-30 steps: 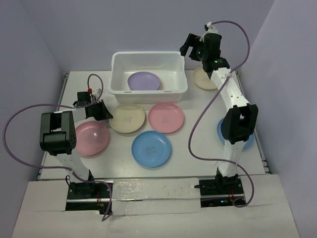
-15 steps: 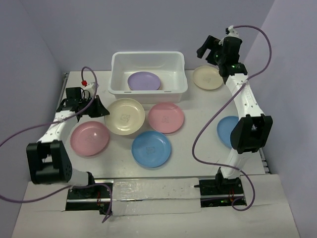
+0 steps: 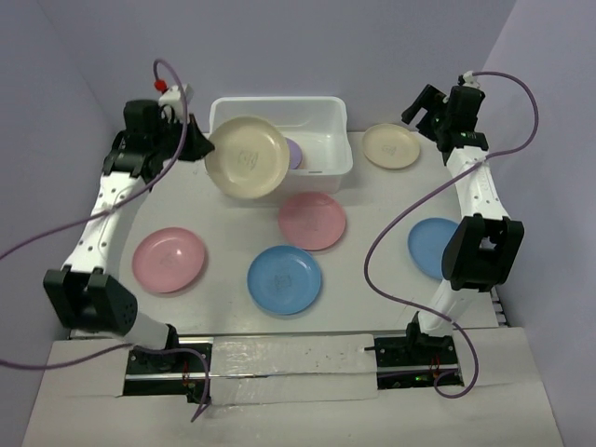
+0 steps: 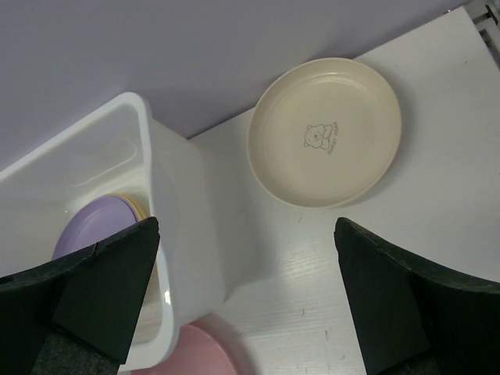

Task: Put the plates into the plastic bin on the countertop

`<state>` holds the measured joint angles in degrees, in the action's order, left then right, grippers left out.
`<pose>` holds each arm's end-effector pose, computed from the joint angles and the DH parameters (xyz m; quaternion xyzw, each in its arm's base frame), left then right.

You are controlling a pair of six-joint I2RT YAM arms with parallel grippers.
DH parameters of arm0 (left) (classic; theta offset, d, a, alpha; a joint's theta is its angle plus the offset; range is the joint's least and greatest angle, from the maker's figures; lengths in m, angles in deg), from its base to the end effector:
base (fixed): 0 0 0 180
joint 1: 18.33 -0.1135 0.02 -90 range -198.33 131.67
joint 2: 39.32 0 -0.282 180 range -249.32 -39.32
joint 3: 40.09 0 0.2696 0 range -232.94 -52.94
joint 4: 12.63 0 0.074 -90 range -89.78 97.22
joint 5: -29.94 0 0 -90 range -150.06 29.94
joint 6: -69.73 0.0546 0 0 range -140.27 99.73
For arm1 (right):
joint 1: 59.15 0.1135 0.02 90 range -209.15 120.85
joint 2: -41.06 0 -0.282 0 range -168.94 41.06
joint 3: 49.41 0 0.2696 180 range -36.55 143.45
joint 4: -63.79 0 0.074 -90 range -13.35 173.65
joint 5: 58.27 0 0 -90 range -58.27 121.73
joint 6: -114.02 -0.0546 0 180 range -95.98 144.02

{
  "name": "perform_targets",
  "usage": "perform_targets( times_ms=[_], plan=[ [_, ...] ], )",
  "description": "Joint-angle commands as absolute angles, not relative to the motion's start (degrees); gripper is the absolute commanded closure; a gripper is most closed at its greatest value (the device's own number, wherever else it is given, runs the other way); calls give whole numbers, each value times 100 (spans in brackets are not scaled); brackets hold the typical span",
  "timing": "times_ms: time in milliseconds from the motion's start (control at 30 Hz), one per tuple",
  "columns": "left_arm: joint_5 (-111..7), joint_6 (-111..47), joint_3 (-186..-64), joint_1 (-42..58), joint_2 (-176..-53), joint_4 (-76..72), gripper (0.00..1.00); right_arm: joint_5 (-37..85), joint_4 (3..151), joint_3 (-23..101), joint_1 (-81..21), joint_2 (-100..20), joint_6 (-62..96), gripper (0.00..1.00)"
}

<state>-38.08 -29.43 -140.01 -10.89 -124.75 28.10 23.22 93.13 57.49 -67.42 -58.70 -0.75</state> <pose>0.3646 -0.0682 0.4070 0.0882 0.8350 -0.2350 0.4897 0.4503 -0.0573 0.3766 0.1957 0.8053 0.1408 0.5416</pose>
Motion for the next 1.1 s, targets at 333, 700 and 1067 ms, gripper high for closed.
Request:
perform_targets(
  times_ms=[333,700,1067],
  plan=[
    [-6693,-3986,-18232,-627,-16598,2251,100,2407,9370,5402,-7084,-5389,367,0],
    [-6822,-3960,-18285,-427,-17389,2000,84,2550,9433,5284,-7215,-5774,449,0],
    [-6582,-3697,-18812,-403,-16791,1879,2,2619,9643,5951,-7226,-6982,38,1]
  ],
)
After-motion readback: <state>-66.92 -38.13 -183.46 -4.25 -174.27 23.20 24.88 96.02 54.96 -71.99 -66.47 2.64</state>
